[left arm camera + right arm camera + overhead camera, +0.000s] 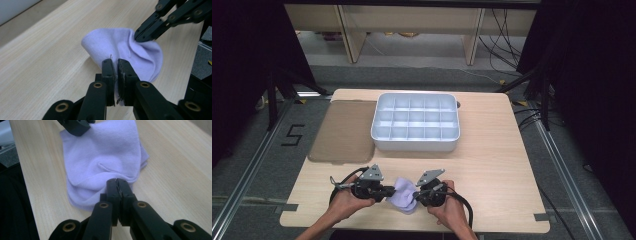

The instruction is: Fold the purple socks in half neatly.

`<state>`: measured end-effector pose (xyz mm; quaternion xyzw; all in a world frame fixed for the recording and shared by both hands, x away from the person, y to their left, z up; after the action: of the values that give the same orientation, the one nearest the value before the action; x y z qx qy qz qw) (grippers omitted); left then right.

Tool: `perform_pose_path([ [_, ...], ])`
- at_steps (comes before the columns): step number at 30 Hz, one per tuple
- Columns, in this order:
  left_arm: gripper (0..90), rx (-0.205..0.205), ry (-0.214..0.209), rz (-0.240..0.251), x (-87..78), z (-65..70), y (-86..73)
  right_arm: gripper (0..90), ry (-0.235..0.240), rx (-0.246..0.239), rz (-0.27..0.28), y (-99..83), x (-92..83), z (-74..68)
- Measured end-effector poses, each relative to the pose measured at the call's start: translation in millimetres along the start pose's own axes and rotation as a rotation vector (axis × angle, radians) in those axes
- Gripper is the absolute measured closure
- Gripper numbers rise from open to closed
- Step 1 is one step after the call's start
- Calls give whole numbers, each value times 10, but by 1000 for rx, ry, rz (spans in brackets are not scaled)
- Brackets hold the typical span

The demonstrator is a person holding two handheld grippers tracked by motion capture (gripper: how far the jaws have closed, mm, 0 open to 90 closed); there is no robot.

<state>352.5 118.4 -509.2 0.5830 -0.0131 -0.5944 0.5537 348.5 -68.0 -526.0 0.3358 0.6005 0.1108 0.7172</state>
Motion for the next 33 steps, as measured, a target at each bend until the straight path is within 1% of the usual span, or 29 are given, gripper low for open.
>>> perform_pose_path([
  [1,836,3,-13,12,-3,44,23,895,-7,11,-6,3,2,-5],
  [2,837,3,-13,12,-3,44,23,895,-7,11,-6,3,2,-5],
  [4,837,22,-18,19,-4,80,51,895,-7,17,-5,-2,2,-3],
  [5,838,23,-27,25,7,137,73,896,-16,-4,2,-11,8,17],
  [6,838,23,-27,25,7,137,73,896,-16,-4,2,-11,8,17],
  [7,838,16,-34,31,21,163,80,895,2,31,-6,-4,-5,-6],
  [8,838,49,-36,21,23,175,97,895,0,3,11,-3,2,13],
  [9,838,42,-40,22,43,216,107,896,-3,4,10,-4,5,16],
  [10,839,40,-50,29,62,242,116,895,-3,18,7,-6,2,10],
  [11,840,68,-64,25,102,294,141,895,-9,20,7,-15,2,25],
  [14,841,73,-63,16,136,339,150,895,3,27,13,-17,-4,24],
  [15,841,79,-76,18,180,385,156,895,1,40,12,-25,-3,27],
  [16,842,79,-76,18,180,385,156,895,1,40,12,-25,-3,27],
  [17,842,87,-81,14,200,400,155,894,2,49,25,-28,7,26],
  [18,843,101,-88,4,231,421,148,889,15,54,19,-42,-13,41],
  [19,843,101,-82,-3,249,429,135,886,13,69,11,-56,-30,54],
  [20,844,101,-82,-3,249,429,135,886,13,69,11,-56,-30,54],
  [21,844,110,-80,-13,275,434,117,884,4,74,22,-86,-63,101],
  [22,844,110,-80,-13,275,434,117,884,4,74,22,-86,-63,101],
  [23,844,98,-85,-21,304,446,98,884,-19,81,25,-109,-92,151],
  [24,844,98,-85,-21,304,446,98,884,-19,81,25,-109,-92,151],
  [25,844,105,-89,-11,325,447,100,884,-22,110,32,-108,-135,166],
  [26,844,86,-97,-15,348,463,85,884,-34,123,27,-104,-169,180],
  [27,844,103,-86,-22,355,453,82,884,-34,123,27,-104,-169,180],
  [28,843,105,-86,-29,393,456,57,884,-58,102,78,-81,-219,227],
  [29,843,119,-84,-32,409,450,52,884,-56,108,71,-75,-272,236],
  [30,843,92,-90,-30,423,468,38,884,-72,102,90,-62,-299,252],
  [32,843,99,-87,-34,428,467,34,884,-66,99,101,-46,-331,250],
  [33,843,93,-94,-34,447,486,24,884,-69,83,120,3,-394,243],
])
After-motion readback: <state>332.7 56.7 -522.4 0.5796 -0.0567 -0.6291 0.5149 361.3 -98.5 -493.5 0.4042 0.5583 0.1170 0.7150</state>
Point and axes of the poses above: each handheld gripper's, and its own axes: x roughly forward along the jaws, y roughly out of its top, z roughly to its right, the point moved 4 cm from there along x, roughly forward along the jaws, and after that the axes turned 14 degrees about -x, right-handed, at the moved point
